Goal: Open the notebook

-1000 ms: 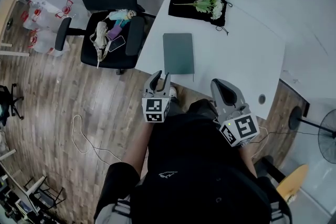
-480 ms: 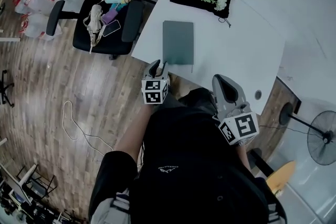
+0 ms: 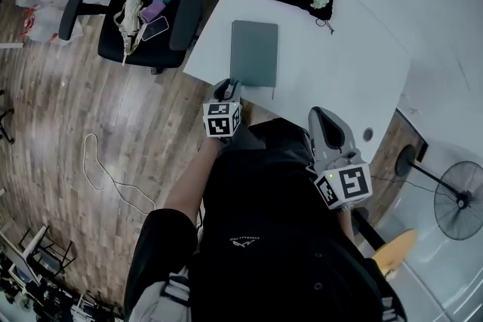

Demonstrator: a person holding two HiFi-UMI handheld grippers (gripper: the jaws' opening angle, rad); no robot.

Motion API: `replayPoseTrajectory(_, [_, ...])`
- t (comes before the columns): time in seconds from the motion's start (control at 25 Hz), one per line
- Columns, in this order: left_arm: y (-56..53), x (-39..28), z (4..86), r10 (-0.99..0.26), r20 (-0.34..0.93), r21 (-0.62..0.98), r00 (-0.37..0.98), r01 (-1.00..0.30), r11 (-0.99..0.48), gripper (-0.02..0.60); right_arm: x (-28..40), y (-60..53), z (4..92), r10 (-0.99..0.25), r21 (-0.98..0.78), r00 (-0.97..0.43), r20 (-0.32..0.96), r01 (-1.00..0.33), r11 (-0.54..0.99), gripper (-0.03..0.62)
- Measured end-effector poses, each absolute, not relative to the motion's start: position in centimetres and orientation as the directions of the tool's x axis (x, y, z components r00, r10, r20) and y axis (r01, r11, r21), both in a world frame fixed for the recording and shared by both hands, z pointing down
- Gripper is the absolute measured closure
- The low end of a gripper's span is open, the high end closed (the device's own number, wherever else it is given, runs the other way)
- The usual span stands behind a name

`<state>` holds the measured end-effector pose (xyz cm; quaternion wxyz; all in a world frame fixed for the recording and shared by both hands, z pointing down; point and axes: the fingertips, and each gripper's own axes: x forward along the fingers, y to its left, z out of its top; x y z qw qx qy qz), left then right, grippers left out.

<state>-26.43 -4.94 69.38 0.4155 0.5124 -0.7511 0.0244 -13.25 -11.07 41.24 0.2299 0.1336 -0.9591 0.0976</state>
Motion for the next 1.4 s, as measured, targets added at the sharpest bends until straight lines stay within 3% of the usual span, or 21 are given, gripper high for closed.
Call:
replayPoseTrajectory(0.64, [-5.0,-25.8,70.9,-0.765,0.641,0.523,-0.064,-0.693,0.496,0.471,-10.9,-11.5,42.3,-0.264,-0.139,-0.840,0.474,-0.368,0.920,0.589])
replayPoseTrajectory(1.0, [-4.9,-26.3,70.7,-0.805,0.591,0.654,-0.042,-0.560,0.509,0.519,-11.3,-10.7,42.4,-0.246,-0.131,-0.843,0.479,-0.345,0.929,0.589])
replayPoseTrajectory(1.4, [-4.7,-26.1,69.9,-0.807,0.590,0.640,-0.027,-0.594,0.488,0.535,-11.8,-9.7,42.4,-0.222,-0.136,-0.854,0.471,-0.319,0.938,0.589])
